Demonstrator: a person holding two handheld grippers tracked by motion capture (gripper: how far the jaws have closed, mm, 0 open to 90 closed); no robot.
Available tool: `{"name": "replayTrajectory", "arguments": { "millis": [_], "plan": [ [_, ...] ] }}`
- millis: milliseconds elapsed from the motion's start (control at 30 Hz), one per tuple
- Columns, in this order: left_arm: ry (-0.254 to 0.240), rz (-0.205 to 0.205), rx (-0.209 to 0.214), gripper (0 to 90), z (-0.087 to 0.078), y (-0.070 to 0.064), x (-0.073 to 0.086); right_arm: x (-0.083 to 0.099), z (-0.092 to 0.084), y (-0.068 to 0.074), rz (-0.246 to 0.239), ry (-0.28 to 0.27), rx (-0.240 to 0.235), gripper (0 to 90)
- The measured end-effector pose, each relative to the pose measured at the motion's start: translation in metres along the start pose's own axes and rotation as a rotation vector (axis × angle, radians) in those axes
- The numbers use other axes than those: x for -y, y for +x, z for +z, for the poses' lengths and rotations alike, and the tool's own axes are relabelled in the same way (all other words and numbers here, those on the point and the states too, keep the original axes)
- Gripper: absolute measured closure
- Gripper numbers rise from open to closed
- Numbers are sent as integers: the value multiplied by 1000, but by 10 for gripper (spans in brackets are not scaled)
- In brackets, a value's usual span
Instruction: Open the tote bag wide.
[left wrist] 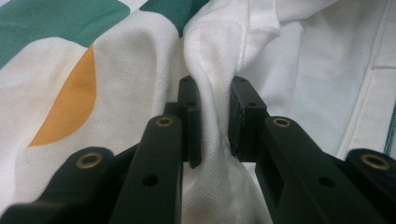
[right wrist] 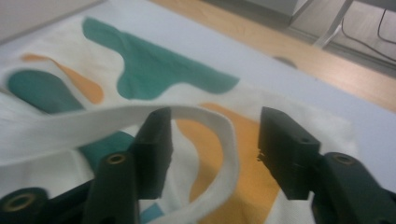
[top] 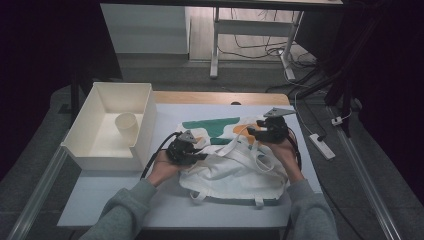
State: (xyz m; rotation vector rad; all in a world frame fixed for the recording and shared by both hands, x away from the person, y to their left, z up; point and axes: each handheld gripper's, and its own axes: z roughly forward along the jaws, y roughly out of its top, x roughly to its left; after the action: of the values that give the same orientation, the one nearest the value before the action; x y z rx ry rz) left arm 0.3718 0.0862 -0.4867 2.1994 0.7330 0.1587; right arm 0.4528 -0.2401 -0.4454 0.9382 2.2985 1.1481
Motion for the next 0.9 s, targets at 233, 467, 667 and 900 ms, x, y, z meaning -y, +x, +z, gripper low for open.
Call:
{"name": "replayTrajectory", "arguments": {
  "millis": [233,467,667,900],
  "plan": [
    [-2,2,1,759,0,1,0,-9,-38,34,-65,35,-40,358],
    [-2,2,1,759,0,0,0,1,-63,81,-117,83,-86,398],
    [-1,5,2,759,0,0,0,14,-69,96,-159,155,-63,418],
    [-1,8,-1,758,0,0,0,24,-62,94,-180,222,-13,481]
  ]
}}
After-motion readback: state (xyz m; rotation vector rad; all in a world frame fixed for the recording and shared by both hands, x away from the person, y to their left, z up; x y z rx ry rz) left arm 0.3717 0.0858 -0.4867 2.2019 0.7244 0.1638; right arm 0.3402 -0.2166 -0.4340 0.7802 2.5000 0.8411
